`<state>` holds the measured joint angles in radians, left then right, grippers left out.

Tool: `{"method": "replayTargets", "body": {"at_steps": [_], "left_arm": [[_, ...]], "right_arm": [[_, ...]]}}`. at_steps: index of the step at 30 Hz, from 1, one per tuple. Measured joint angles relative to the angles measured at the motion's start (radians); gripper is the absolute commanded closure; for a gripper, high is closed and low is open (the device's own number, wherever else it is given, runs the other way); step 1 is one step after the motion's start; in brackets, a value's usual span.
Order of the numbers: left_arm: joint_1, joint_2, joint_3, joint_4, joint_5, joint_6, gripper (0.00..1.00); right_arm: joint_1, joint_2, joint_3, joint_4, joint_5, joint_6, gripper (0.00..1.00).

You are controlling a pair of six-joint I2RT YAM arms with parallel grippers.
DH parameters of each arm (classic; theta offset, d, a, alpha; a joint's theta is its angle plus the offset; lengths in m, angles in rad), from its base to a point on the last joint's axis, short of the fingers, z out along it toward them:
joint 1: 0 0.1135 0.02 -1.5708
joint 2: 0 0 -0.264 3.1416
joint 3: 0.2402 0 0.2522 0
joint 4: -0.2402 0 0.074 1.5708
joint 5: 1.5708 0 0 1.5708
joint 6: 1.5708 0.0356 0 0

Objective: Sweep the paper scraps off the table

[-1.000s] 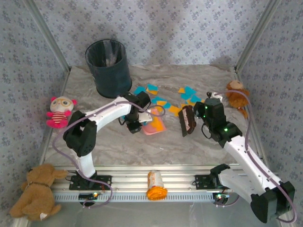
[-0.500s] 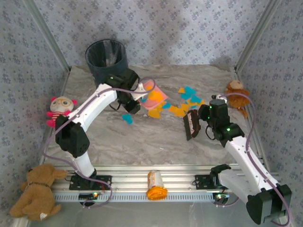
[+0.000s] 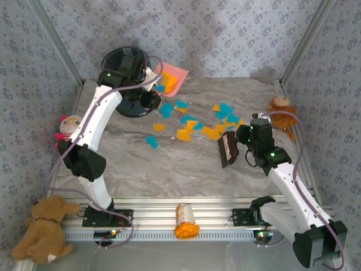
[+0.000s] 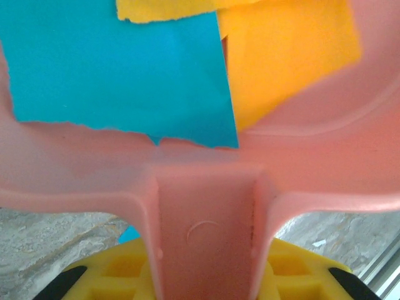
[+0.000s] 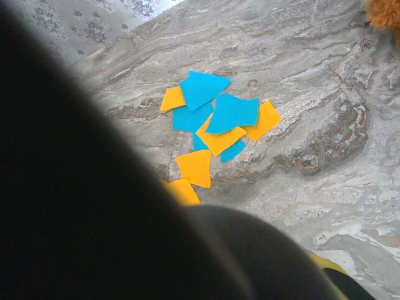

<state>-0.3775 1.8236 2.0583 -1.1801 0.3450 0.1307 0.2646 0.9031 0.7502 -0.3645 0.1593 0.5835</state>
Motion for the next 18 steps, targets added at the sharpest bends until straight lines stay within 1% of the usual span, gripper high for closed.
{"method": "replayTargets", "body": {"at_steps": [10,18], "left_arm": [[0.057,0.174,0.256,-0.102,0.046,-0.077,1.0],[0.116,0.258,0.434,-0.13,0.116,-0.153,1.0]], "right_arm": [[-0.003,0.001,0.0,0.0,0.0,0.0,1.0],[-0.003,0.001,0.0,0.0,0.0,0.0,1.0]]}}
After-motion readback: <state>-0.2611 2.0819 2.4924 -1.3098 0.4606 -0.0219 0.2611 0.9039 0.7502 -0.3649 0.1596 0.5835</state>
